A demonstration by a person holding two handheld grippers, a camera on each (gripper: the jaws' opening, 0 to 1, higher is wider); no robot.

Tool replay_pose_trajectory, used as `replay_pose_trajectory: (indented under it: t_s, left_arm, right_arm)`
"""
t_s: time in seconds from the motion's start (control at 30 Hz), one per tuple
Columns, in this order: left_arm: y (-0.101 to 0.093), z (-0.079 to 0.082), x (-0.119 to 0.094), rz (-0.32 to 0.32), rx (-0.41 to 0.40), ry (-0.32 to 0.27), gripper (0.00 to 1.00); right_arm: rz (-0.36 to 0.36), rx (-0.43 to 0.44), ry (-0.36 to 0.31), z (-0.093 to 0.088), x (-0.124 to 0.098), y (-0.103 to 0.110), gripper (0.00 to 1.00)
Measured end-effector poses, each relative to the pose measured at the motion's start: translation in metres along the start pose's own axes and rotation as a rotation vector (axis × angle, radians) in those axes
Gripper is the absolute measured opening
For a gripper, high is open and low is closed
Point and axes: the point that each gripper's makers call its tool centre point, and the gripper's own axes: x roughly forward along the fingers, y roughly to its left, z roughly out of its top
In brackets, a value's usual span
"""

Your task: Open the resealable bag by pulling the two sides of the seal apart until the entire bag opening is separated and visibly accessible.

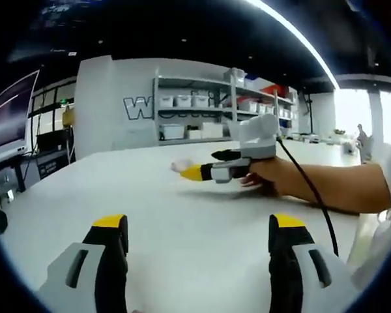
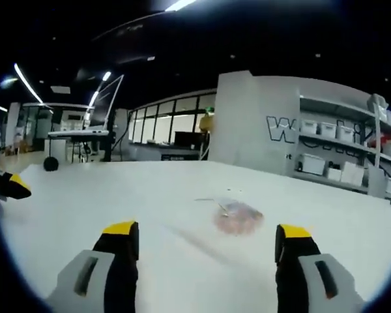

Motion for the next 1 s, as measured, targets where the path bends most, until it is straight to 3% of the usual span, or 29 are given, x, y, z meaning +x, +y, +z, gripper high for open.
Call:
replay_pose_trajectory:
  t_s: [1.0]
  left_arm:
    - [-0.003,-0.004,-0.001,-0.023,-0.009,0.014,0.85]
  right_arm:
    - [-0.019,0.012,0.004,0.003,-0.019,0.004,0.76]
